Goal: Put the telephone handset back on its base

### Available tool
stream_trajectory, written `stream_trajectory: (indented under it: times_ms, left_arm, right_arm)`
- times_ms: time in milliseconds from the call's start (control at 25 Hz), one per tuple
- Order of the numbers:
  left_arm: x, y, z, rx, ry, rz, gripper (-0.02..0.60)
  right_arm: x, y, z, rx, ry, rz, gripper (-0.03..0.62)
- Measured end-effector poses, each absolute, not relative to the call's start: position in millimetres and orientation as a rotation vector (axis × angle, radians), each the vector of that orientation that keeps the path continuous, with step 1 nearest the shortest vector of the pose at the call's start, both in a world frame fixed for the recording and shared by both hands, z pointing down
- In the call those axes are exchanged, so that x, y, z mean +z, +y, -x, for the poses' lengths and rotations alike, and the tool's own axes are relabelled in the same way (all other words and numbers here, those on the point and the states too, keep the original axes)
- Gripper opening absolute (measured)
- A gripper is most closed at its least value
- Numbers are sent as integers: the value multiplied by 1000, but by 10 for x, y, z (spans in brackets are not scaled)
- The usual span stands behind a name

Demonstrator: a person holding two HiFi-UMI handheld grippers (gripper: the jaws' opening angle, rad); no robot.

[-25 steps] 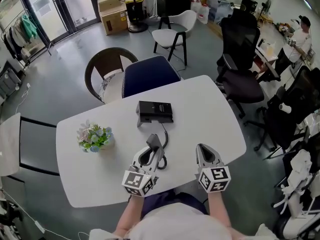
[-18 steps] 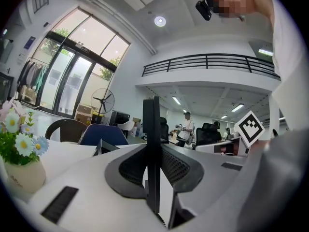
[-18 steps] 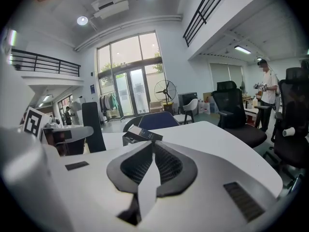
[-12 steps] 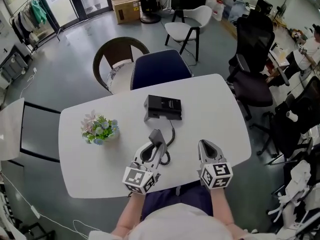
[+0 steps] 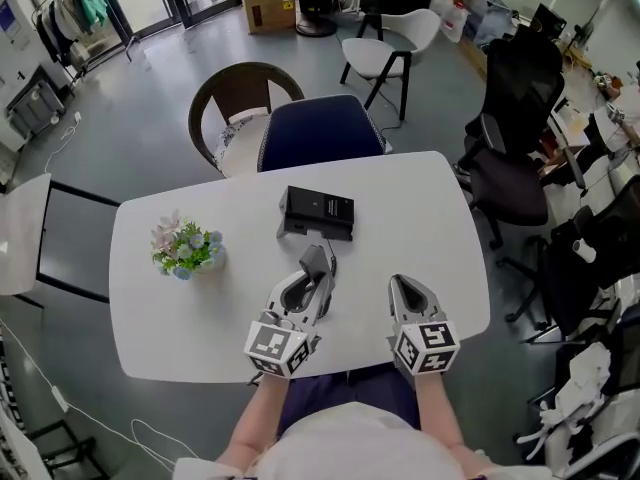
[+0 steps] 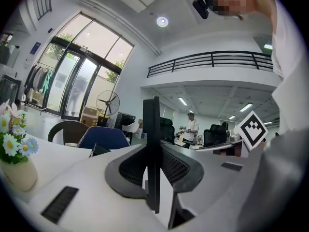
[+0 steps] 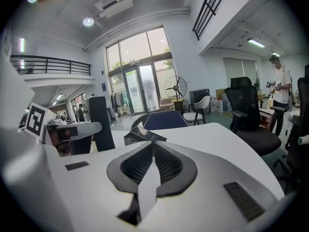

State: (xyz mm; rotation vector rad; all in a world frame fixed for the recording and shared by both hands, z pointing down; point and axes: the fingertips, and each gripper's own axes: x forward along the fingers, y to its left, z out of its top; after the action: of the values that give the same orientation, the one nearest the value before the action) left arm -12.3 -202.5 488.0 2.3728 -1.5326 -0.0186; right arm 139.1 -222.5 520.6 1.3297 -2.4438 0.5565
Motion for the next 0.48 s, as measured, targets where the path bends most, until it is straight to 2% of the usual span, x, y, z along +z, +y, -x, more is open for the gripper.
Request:
stream_trajectory:
  times_ms: [480]
  left_arm:
    - [4819, -2515, -81, -196, -1594, -2242, 83]
  right_arm:
    - [5319, -2360, -1346, 600, -2518, -1130, 41]
